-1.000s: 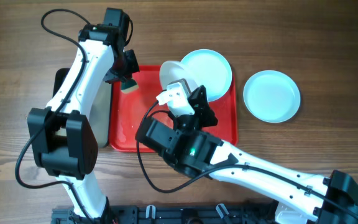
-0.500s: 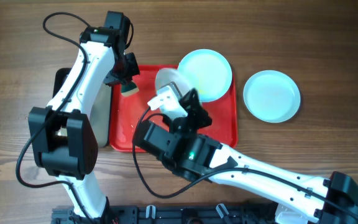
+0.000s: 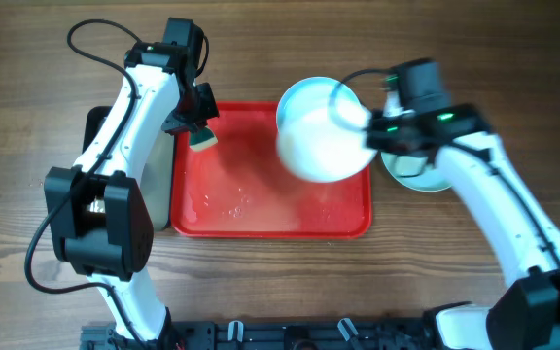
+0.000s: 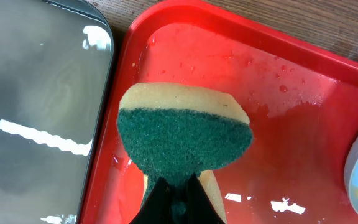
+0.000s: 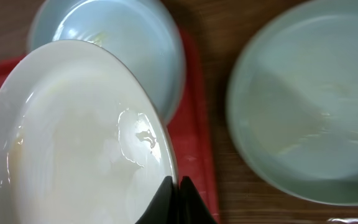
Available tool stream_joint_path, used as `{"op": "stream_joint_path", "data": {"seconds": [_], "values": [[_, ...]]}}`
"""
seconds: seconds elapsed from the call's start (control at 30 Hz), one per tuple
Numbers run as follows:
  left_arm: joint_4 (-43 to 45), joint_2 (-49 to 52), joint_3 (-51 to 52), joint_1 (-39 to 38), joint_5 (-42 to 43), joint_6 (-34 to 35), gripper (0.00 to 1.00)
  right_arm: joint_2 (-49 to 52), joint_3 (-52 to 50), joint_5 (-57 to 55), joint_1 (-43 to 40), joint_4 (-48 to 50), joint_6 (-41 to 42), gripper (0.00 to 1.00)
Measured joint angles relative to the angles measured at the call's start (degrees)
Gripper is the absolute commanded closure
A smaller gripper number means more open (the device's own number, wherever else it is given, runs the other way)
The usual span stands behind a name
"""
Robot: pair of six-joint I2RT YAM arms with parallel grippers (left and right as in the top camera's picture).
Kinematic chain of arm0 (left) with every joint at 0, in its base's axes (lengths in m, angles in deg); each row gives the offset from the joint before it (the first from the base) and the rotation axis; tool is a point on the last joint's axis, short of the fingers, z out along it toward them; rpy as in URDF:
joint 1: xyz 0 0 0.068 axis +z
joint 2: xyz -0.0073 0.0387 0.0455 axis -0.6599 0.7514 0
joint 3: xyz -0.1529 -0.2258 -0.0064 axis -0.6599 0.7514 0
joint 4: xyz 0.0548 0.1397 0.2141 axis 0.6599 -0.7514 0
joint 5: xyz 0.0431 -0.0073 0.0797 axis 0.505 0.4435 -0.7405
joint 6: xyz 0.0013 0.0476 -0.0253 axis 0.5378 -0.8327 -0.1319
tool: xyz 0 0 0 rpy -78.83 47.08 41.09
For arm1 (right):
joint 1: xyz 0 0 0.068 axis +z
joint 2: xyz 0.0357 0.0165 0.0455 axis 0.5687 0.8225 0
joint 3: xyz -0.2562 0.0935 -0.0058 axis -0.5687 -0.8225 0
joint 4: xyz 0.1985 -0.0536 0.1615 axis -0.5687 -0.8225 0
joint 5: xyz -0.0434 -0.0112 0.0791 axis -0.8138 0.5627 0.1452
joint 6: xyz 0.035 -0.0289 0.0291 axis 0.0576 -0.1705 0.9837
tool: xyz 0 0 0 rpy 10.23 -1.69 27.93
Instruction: Clean dirty plates on tray and stack at the side
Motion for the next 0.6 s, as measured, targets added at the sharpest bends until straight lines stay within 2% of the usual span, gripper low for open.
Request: {"op": "stream_joint_path", "data": {"seconds": [0.17, 0.27, 0.3, 0.33, 0.37, 0.47, 0.57, 0.6], "values": [[0.0, 0.0, 0.0, 0.0, 0.0, 0.0, 0.96, -0.11, -2.49, -3.04, -20.81, -2.69, -0.66, 0.96], [0.2, 0.0, 0.0, 0.0, 0.0, 0.0, 0.96, -0.13, -5.73, -6.16, -26.62, -2.25, -0.83, 0.94], [0.2, 0.0, 0.0, 0.0, 0.0, 0.0, 0.96, -0.13, -6.91, -6.84, -27.82, -1.53, -0.83, 0.75], [0.2, 0.0, 0.0, 0.0, 0.0, 0.0, 0.96, -0.13, -7.91, -7.43, -28.65, -0.66, -0.83, 0.64], [0.22, 0.0, 0.0, 0.0, 0.0, 0.0, 0.96, -0.13, -8.33, -7.69, -28.79, 0.07, -0.83, 0.59], [0.79, 0.0, 0.0, 0.0, 0.02, 0.0, 0.96, -0.13, -8.72, -6.75, -28.74, 2.27, -1.66, 0.56], [1.36, 0.0, 0.0, 0.0, 0.39, 0.0, 0.96, -0.13, -8.79, 2.12, -27.96, 6.16, -5.2, 0.55], [1.55, 0.0, 0.02, 0.0, 0.59, 0.0, 0.96, -0.13, -8.79, 4.37, -26.56, 7.82, -5.73, 0.52]]}}
